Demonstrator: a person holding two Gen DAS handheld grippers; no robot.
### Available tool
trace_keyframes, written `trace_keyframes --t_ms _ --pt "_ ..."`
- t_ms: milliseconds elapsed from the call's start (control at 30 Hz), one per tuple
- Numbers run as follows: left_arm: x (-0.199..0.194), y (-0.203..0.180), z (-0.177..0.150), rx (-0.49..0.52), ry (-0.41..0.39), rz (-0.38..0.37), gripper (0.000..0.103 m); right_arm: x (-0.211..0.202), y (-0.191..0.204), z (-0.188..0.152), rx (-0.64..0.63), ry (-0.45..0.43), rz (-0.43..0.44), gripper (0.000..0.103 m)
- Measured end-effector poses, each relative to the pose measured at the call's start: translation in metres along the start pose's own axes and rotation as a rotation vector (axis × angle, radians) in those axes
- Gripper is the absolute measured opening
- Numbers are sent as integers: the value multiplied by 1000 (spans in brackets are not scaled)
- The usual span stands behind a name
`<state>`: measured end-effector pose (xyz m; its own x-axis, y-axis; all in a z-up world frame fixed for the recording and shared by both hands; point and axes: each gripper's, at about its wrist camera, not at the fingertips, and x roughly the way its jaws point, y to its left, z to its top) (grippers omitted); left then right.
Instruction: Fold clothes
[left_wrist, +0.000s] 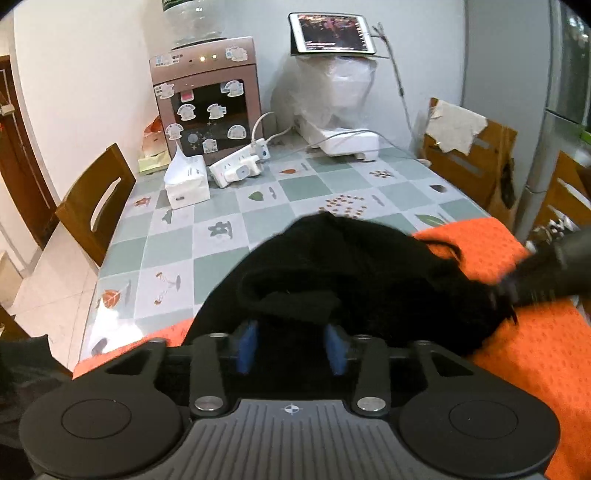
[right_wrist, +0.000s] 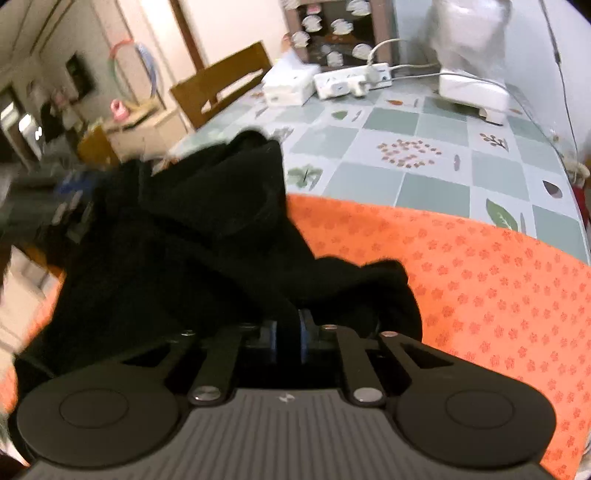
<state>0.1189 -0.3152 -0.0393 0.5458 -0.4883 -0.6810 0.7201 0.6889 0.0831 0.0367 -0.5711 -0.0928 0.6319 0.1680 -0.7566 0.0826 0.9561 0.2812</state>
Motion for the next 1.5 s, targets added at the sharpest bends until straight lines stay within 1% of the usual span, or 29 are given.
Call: trace_keyframes --t_ms 33,100,133,167,267,300,400,467,533,633,733,867,1000,1067,1100,1167,1267,1367,1400,1433,1467,1500 --pt "-10 -2 -7 8 2 4 54 -5 -4 5 18 -10 9 9" --pt "-30 -5 -20 22 7 10 58 -17 -15 17 51 -28 20 8" --pt "-39 -6 -27 24 10 7 63 -23 -19 23 55 -41 18 8" --pt "-49 -8 -33 23 13 4 65 -30 -22 28 50 -53 10 8" --pt "-77 -15 -53 -4 31 -15 73 -49 -33 39 61 -81 -12 8" --pt "-83 -17 -59 -13 42 -34 77 -57 -39 41 81 -90 -10 8" --pt "-100 -24 -76 -42 76 -90 80 -83 -56 44 133 -122 -16 8" --pt "-111 -29 -87 -61 99 -128 81 -103 -67 41 165 -148 -30 8" --pt "-117 -37 -99 -52 121 -155 81 -124 -78 34 208 -174 -44 8" --pt "-117 -53 -116 -34 156 -179 82 -156 -95 16 273 -215 -84 8" --pt "-112 -66 -128 -48 195 -196 84 -184 -112 -9 347 -243 -112 8" --pt "-106 -80 -141 -57 225 -193 86 -208 -127 -45 425 -253 -152 8" --pt "-92 -91 -149 -51 242 -156 87 -211 -134 -83 487 -226 -165 8" --pt "-82 -98 -151 -36 245 -138 89 -204 -133 -94 490 -204 -166 8" --pt "-77 -101 -151 -30 246 -128 92 -200 -132 -100 490 -194 -167 8" --pt "-67 -108 -150 -29 245 -103 94 -189 -131 -105 474 -168 -168 8" --pt "-50 -112 -144 -85 244 -40 94 -171 -127 -111 449 -137 -164 9" --pt "-37 -114 -142 -130 233 41 93 -150 -128 -113 428 -98 -150 12" --pt "-38 -112 -142 -141 222 62 88 -145 -128 -114 424 -91 -147 13" --pt "-38 -110 -142 -151 212 84 75 -140 -129 -114 419 -87 -141 13" --pt "-39 -108 -141 -161 203 106 66 -136 -129 -114 416 -82 -138 13" --pt "-42 -106 -141 -170 201 129 50 -132 -130 -114 411 -77 -132 13"
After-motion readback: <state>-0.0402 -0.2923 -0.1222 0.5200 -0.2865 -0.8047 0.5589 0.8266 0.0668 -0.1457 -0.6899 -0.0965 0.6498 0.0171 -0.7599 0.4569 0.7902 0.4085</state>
